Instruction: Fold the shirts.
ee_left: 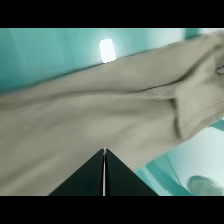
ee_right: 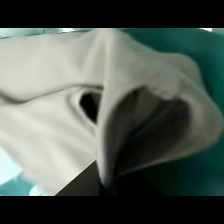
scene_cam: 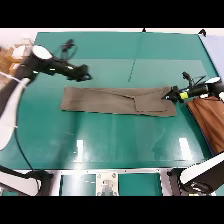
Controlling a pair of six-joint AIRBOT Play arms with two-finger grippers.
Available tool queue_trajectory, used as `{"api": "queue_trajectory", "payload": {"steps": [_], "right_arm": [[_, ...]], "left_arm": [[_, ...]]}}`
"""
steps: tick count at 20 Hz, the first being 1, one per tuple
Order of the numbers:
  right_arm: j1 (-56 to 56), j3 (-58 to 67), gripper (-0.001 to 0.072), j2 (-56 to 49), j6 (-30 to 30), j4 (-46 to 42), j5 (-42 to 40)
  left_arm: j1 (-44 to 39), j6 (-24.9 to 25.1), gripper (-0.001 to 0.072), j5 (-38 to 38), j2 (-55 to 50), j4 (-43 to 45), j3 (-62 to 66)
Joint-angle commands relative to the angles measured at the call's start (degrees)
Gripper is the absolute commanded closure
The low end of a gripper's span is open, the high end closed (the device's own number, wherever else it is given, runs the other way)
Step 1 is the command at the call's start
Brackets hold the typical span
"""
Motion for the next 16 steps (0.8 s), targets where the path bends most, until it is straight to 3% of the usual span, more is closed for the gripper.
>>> {"api": "queue_trajectory", "payload": {"steps": [1, 3, 5, 10, 16], "right_arm": [[1.9, 6.8, 0.0694, 3.2, 2.7, 1.4, 8.0], [3.5, 10.8, 0.0694, 7.1, 5.0, 1.8, 10.8], [5.3, 15.5, 0.0694, 10.8, 7.1, 2.2, 14.6], [11.3, 26.9, 0.0693, 16.9, 11.5, 2.8, 19.2], [17.2, 26.9, 0.0693, 18.0, 12.6, 1.4, 18.1]], "left_arm": [[-11.1, 2.9, 0.0679, 14.2, -3.7, -0.1, 0.0], [-17.2, 2.9, 0.0679, 21.7, -7.5, 0.0, 0.0], [-21.3, 2.9, 0.0679, 24.4, -11.7, -0.1, 0.8], [-25.1, 1.8, 0.0679, 23.4, -19.6, -2.2, 4.6], [-24.9, 1.9, 0.0679, 21.5, -21.8, -7.2, 8.0]]}}
